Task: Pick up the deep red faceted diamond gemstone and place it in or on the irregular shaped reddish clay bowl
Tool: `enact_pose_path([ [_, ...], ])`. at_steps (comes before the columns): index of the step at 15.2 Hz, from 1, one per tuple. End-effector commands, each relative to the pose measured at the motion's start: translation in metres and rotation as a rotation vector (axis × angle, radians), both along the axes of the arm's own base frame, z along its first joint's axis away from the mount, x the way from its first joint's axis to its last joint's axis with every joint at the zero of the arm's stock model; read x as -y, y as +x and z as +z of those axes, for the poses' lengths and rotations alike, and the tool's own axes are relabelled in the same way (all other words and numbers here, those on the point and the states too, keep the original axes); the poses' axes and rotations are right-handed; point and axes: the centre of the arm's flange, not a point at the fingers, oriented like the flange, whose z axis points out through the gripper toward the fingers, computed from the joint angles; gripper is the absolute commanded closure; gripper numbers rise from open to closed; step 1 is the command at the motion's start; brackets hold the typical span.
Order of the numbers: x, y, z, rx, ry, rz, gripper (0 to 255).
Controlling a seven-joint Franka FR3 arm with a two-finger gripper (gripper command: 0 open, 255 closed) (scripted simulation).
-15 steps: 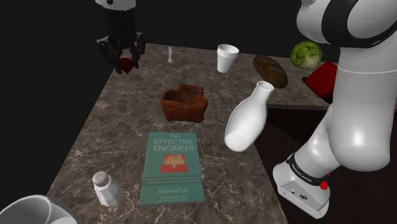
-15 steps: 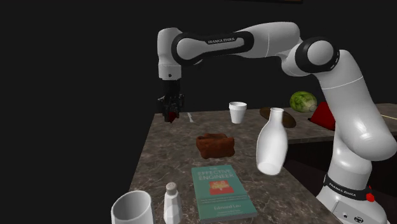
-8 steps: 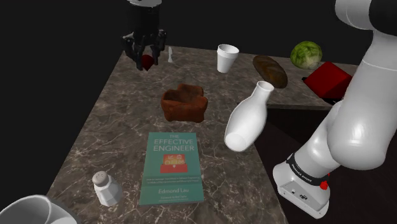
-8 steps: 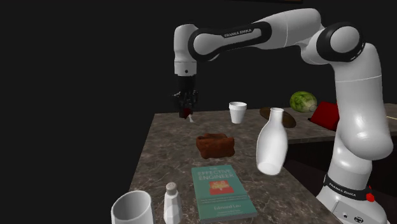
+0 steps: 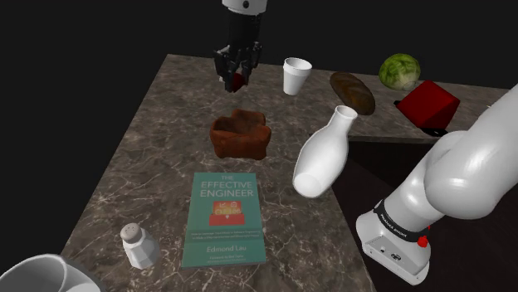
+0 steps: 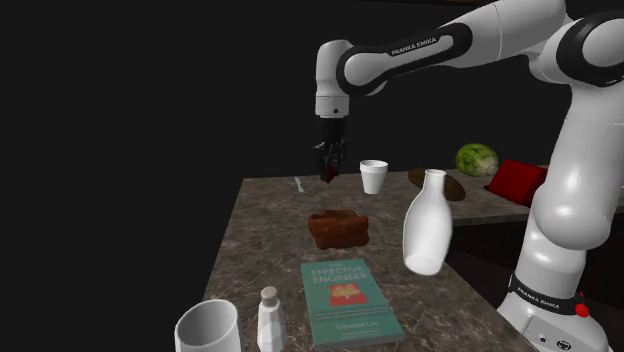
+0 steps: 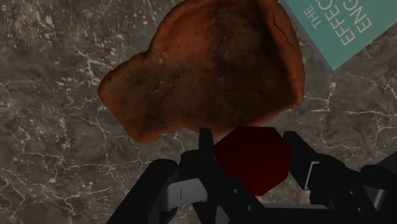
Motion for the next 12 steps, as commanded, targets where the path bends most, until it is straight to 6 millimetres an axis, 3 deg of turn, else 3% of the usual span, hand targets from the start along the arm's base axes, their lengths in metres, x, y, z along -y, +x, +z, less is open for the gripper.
enact_pose_path([
  [1,0.021,-0.016,0.003,0.000,0.001,0.001,255],
  [3,0.034,-0.023,0.004,0.000,0.001,0.001,255],
  [12,0.034,-0.023,-0.044,0.000,0.001,0.001,255],
])
